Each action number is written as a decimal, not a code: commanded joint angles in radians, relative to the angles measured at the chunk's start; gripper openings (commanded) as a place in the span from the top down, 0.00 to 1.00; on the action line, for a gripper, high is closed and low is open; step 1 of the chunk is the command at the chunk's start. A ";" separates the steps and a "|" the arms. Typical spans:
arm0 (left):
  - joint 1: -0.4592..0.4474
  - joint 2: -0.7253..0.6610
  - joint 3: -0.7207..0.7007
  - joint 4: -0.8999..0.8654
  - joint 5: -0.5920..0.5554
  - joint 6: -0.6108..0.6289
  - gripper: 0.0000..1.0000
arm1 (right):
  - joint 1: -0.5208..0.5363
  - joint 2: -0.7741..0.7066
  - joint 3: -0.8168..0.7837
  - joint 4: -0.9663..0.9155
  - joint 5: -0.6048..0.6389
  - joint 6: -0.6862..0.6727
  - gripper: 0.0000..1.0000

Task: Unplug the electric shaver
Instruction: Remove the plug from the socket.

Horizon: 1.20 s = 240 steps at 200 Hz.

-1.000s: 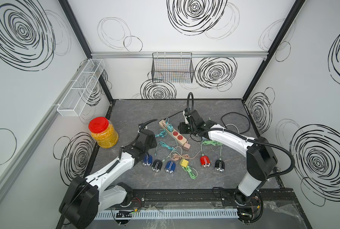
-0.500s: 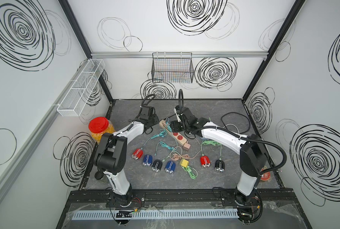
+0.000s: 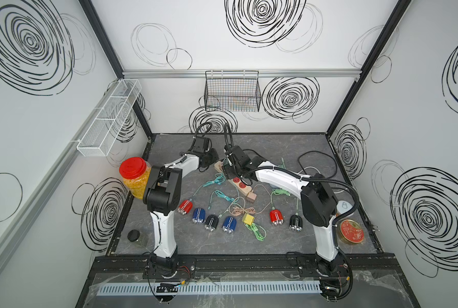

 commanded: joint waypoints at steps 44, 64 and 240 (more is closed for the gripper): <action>0.007 0.016 -0.037 0.111 0.093 -0.080 1.00 | -0.024 -0.005 -0.123 0.160 -0.059 -0.044 0.35; 0.004 0.019 -0.038 0.115 0.096 -0.085 1.00 | -0.024 0.011 -0.124 0.180 -0.060 -0.057 0.38; -0.009 0.052 -0.132 0.206 0.114 -0.140 1.00 | -0.052 0.068 -0.138 0.247 -0.155 -0.135 0.54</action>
